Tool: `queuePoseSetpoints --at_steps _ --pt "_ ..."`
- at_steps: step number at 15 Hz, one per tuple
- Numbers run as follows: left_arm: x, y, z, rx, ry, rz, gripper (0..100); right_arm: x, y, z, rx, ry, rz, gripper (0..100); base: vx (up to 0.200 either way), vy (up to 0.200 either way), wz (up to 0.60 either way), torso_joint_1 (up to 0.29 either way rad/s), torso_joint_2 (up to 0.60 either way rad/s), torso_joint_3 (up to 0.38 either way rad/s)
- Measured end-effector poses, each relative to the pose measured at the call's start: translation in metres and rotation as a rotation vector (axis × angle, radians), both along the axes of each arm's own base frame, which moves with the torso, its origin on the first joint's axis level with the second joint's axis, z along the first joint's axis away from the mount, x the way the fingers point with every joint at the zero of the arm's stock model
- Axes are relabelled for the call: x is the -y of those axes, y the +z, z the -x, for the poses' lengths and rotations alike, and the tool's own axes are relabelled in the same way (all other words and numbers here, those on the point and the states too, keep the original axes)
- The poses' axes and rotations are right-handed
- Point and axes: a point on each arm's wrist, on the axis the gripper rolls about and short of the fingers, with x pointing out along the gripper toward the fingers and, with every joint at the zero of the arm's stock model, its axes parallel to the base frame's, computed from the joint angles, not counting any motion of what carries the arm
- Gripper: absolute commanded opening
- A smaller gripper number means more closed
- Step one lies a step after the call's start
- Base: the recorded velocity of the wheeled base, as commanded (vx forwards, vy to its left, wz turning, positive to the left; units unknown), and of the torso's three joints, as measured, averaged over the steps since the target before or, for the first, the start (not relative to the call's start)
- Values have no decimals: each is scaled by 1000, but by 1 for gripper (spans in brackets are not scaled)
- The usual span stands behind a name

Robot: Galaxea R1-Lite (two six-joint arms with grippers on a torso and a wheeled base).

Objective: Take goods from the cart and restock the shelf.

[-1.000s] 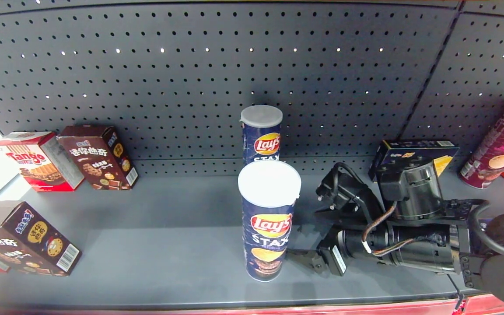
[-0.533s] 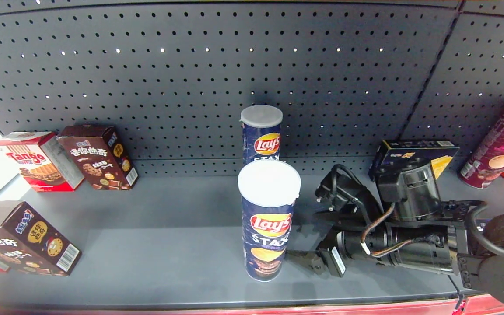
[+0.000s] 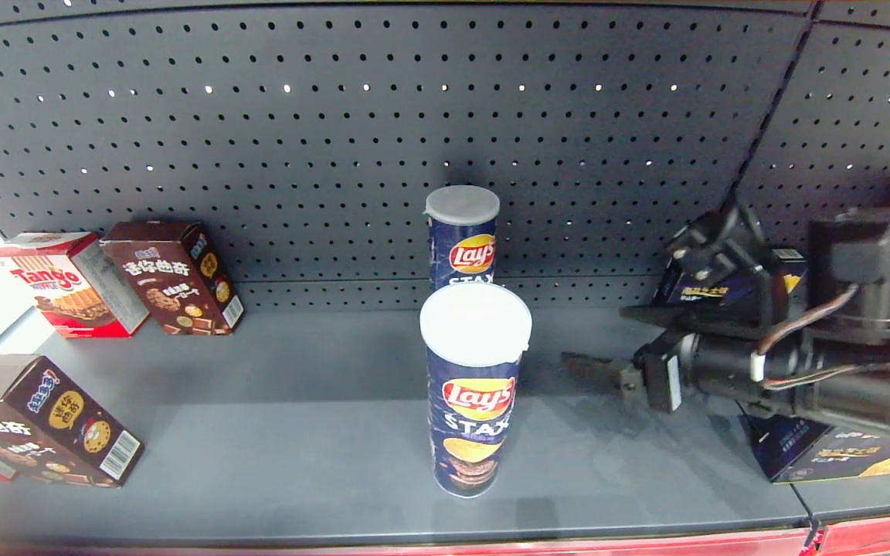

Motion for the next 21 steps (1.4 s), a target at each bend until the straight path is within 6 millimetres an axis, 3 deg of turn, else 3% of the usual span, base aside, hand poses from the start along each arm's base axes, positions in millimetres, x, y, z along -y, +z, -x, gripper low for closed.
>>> queuePoseSetpoints --at_steps 4,7,11,14,17,19,21 --pt "0 0 0 -1 -1 0 100 71 35 37 147 -206 -95 100 0 0 0 0 0 0" --pt "0 0 0 0 -3 0 100 122 36 98 282 -412 -134 100 0 0 0 0 0 0" --pt "0 0 0 0 -14 -1 100 143 -21 185 352 -547 -135 100 0 0 0 0 0 0" --pt "0 0 0 1 -16 -4 100 145 -78 229 287 -603 -116 100 0 0 0 0 0 0" --pt "0 0 0 0 -17 -12 100 146 -125 236 295 -686 -142 100 0 0 0 0 0 0" --pt "0 0 0 1 -16 -14 100 146 -144 235 245 -689 -153 100 0 0 0 0 0 0" --pt "0 0 0 1 -17 -12 100 145 -150 235 222 -638 -161 100 0 0 0 0 0 0"
